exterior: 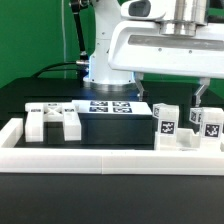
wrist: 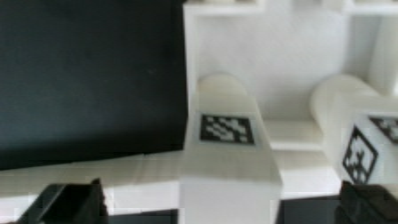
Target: Assemble chair
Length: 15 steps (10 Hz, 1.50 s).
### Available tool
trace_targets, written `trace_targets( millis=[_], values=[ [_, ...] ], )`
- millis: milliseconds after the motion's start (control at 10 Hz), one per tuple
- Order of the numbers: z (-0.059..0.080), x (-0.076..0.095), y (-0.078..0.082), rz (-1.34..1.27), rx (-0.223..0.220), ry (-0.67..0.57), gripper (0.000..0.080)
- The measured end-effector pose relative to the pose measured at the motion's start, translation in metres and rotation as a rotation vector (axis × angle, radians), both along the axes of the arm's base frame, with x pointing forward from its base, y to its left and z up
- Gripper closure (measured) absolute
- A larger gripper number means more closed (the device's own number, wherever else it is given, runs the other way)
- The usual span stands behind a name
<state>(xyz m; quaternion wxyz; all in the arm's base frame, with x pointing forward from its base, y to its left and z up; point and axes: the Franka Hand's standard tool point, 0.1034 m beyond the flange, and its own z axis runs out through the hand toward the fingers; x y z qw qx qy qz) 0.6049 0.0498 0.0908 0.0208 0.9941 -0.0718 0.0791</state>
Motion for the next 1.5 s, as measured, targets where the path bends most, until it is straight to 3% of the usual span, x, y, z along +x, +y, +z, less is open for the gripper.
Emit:
trace_targets(
  millis=[500,600,800,1300,1500],
  values=[
    [-0.003,-0.002,-0.003,-0.008,0.002,-0.002,0.0151],
    [-0.005,-0.002,-0.004,0.031,-0.011,-0.055,0.0151],
    [-0.021,-0.021,0.003,0.073,-0.039,-0.143,0.0151],
    [-0.029,-0.023,-0.002,0.095,-0.048,-0.157,0.0151],
    [-0.042,-0.029,0.005,0.112,-0.056,-0.169,0.0151]
  ],
)
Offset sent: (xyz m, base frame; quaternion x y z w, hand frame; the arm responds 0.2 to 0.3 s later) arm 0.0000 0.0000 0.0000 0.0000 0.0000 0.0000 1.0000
